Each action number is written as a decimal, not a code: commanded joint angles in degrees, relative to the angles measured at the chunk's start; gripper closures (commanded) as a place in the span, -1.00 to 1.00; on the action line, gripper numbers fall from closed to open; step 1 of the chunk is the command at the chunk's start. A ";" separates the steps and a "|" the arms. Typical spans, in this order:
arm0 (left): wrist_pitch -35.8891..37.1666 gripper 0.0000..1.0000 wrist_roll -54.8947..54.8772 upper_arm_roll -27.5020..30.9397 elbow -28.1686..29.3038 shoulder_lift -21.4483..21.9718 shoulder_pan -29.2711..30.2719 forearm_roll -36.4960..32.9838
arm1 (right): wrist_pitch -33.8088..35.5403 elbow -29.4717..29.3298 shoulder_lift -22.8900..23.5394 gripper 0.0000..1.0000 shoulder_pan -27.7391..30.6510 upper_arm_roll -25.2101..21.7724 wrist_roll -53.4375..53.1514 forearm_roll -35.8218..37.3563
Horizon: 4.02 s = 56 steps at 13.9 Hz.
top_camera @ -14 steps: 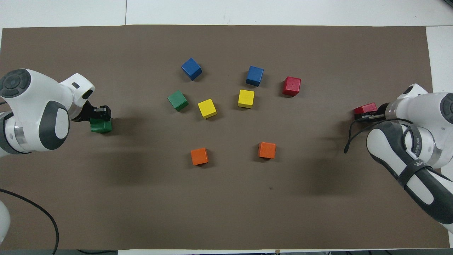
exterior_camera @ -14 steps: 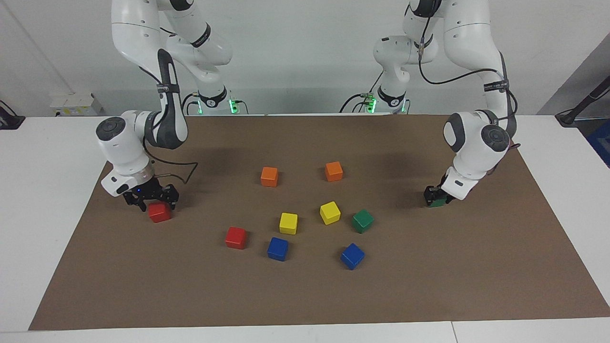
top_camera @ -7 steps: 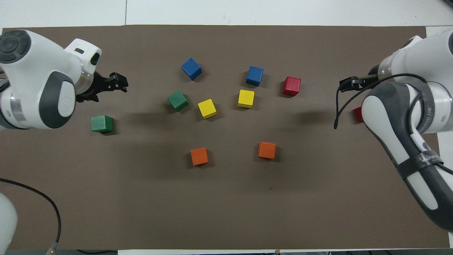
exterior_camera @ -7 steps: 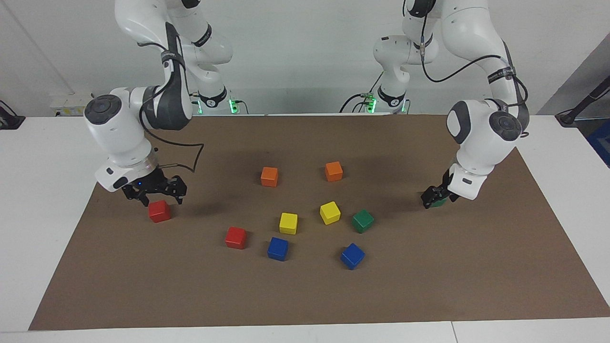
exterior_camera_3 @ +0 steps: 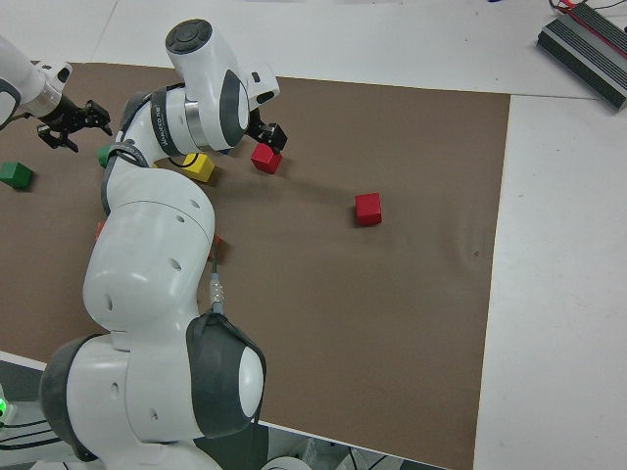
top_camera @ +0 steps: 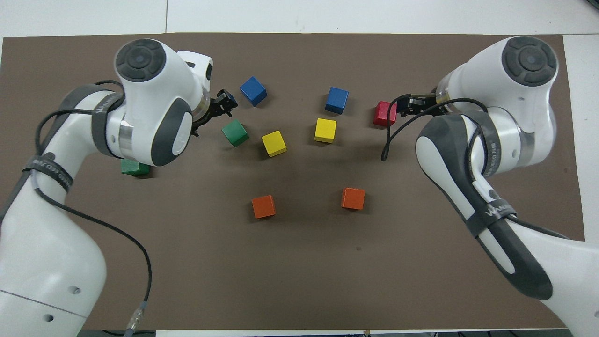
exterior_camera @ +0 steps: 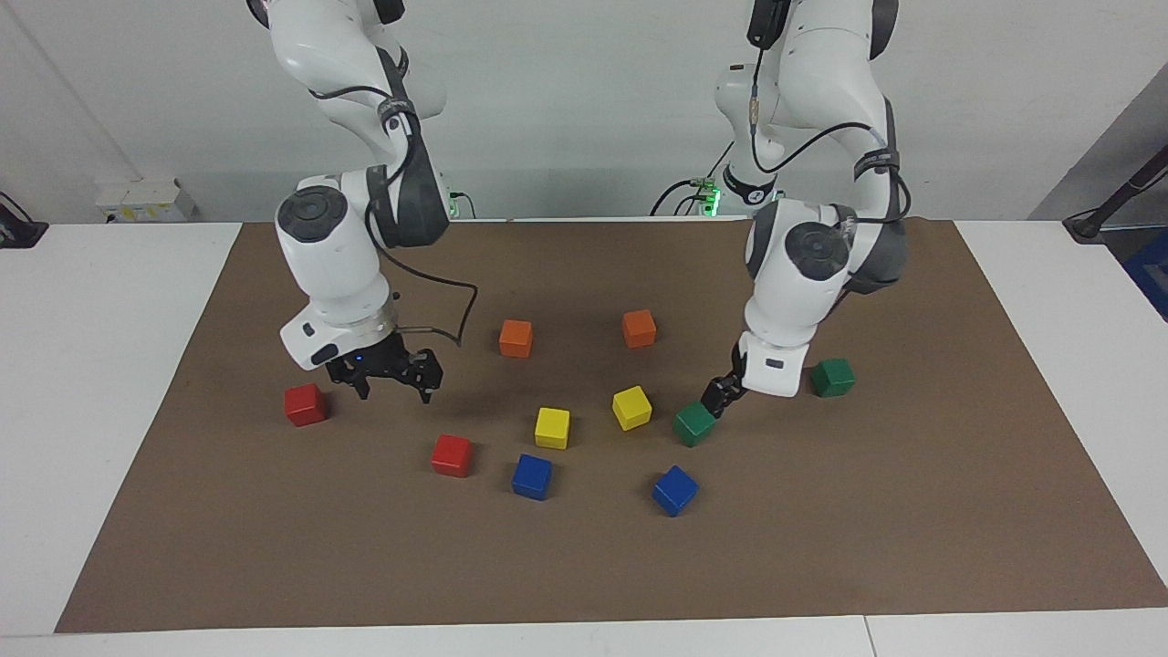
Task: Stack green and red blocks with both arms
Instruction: 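Grasp the second green with the left gripper while the right gripper grasps red, then stack green on green with the left gripper while the right gripper stacks red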
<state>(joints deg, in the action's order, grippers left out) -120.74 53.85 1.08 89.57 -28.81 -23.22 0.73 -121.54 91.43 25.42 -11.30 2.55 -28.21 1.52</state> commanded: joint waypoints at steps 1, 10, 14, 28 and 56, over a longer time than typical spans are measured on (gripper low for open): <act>-1.69 -1.00 2.92 0.50 -0.54 -0.37 -0.07 -1.17 | -2.02 -5.56 6.47 -1.00 -0.83 -0.17 -3.52 1.55; -10.48 -1.00 6.17 0.67 7.46 -0.02 -2.62 -1.34 | -10.11 -5.03 10.34 -1.00 -0.21 -0.08 -3.43 3.93; -11.80 -0.04 10.12 0.67 8.25 -0.02 -3.23 -1.34 | -12.04 -3.46 10.61 -1.00 -0.12 -0.08 -3.43 3.93; 10.27 1.00 -42.51 1.47 15.96 17.81 15.82 -0.55 | 4.01 -2.75 -0.44 1.00 9.87 0.09 22.36 2.96; -5.21 0.82 -52.62 1.64 29.43 20.98 18.47 -0.46 | -8.90 18.71 -11.01 -1.00 20.36 0.18 34.89 -0.91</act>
<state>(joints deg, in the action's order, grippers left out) -124.32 2.49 3.03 115.88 -10.02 -5.44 -0.53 -131.20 110.39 15.97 9.10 1.96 7.00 1.29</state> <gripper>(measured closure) 0.445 0.000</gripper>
